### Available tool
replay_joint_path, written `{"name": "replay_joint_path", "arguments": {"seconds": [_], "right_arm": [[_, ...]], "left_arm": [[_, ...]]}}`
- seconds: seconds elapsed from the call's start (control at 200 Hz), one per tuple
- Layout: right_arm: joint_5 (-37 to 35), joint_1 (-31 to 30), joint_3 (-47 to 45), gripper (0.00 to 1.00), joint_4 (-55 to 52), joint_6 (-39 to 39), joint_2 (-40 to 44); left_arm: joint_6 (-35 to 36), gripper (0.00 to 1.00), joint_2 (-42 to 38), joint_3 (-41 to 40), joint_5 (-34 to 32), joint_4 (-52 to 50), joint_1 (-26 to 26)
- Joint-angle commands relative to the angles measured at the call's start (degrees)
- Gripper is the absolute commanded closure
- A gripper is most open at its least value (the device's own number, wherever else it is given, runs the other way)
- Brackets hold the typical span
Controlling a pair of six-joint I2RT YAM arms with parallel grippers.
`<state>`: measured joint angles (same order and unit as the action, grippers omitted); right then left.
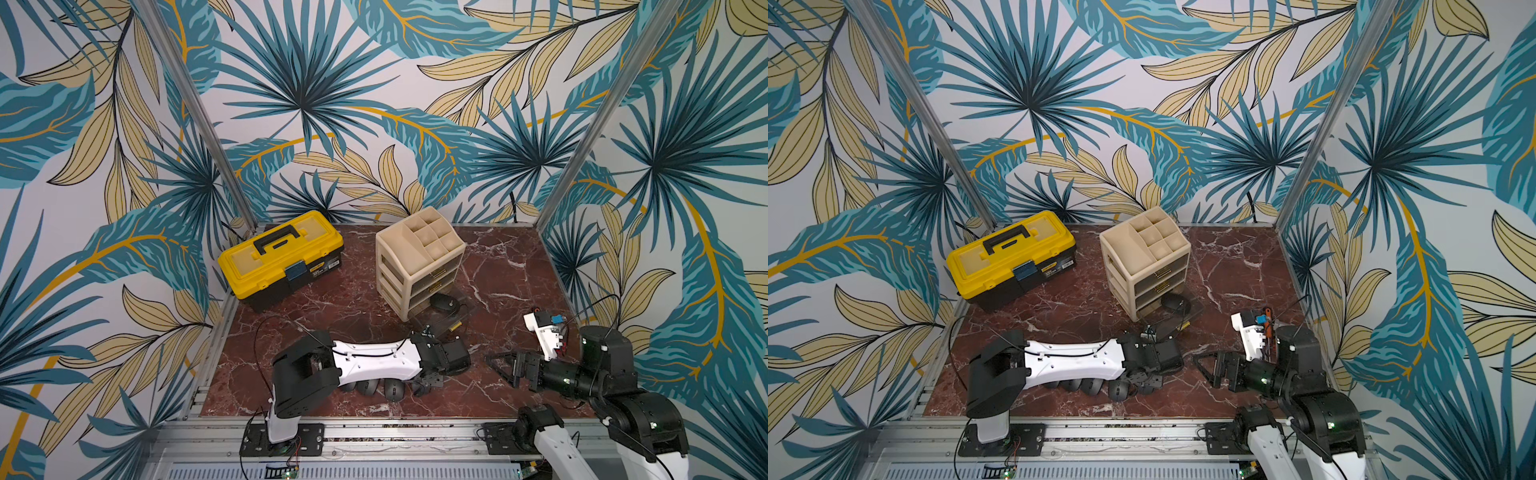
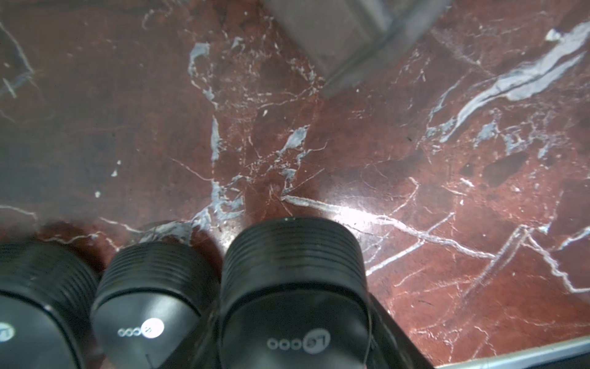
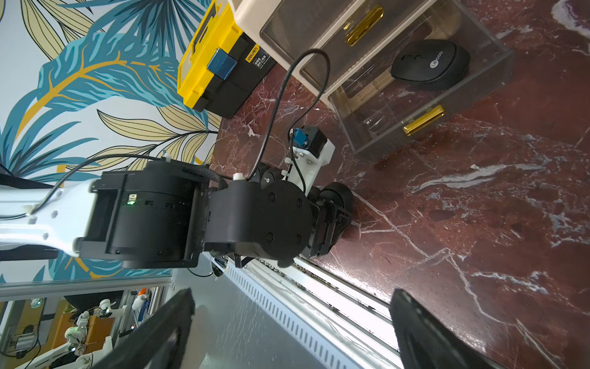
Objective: Take the mice out of the drawer
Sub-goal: Place the mouse at the center of the board.
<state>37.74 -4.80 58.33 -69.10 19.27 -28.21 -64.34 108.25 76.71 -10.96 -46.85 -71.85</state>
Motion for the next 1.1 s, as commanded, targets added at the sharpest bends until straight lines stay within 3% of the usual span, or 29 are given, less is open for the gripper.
{"name": "replay_joint_path", "arguments": {"seconds": [0.0, 0.431, 0.851, 1.097], "right_arm": [[-0.62, 0.14, -1.49, 0.03, -0.35, 0.19, 0.78], [-1.34, 0.14, -3.44, 0.03, 1.16, 1.38, 0.33], [-1.26, 0.14, -5.72, 0.03, 2.52, 1.48, 0.25], [-1.46, 0.13, -6.19, 0.03, 2.8, 1.37, 0.49]], "left_arm": [[-1.32, 0.45, 0.87, -1.27, 1.0, 2.45, 0.01], [-2.94, 0.44, 0.11, -5.76, 2.72, 3.96, 0.26], [-2.73, 0.27, 0.56, -4.75, 2.53, 2.05, 0.15], [-1.33, 0.25, -0.21, -1.25, 1.15, -0.49, 0.12]]}}
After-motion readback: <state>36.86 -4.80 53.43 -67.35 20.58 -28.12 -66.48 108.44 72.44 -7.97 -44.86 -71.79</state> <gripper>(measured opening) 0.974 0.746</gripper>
